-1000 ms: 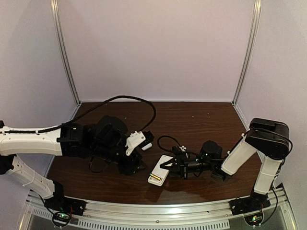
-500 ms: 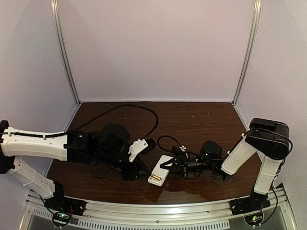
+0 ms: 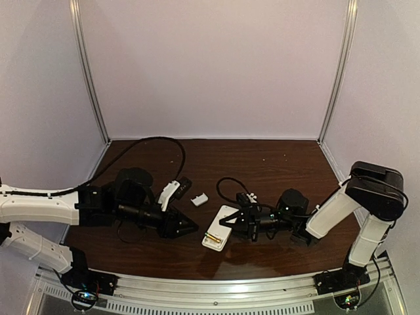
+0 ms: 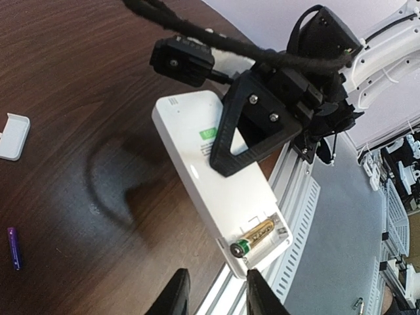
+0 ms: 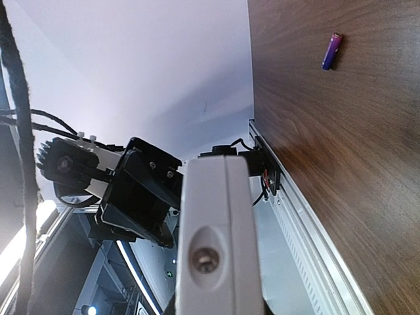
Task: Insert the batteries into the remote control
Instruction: Load the battery into the battery compartment.
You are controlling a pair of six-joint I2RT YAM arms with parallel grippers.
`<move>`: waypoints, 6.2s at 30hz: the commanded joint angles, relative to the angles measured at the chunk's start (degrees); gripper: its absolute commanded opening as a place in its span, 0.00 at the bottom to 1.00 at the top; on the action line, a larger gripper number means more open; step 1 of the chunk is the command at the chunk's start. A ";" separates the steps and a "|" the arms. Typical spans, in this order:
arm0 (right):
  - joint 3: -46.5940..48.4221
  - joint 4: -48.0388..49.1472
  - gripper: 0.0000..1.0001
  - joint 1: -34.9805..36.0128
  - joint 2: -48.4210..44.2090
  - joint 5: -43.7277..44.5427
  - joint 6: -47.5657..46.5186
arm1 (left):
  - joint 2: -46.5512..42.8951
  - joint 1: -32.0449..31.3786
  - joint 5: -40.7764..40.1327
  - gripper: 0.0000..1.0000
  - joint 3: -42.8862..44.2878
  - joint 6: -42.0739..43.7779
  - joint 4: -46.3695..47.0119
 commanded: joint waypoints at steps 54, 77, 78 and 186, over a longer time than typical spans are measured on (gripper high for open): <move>-1.57 13.12 0.00 -0.52 0.43 2.56 -0.96 | 16.98 -8.71 -6.98 0.10 16.93 2.26 -13.57; -0.50 17.73 0.00 -1.00 0.72 2.94 0.14 | 21.91 -9.26 1.57 0.06 17.43 2.53 -9.58; -0.44 17.86 0.00 -1.05 0.69 2.90 0.16 | 21.92 -9.29 1.99 0.06 17.12 2.21 -9.01; -0.33 22.34 0.00 -1.58 -0.01 3.85 2.54 | 23.23 -9.31 -12.32 0.38 20.98 4.08 -11.93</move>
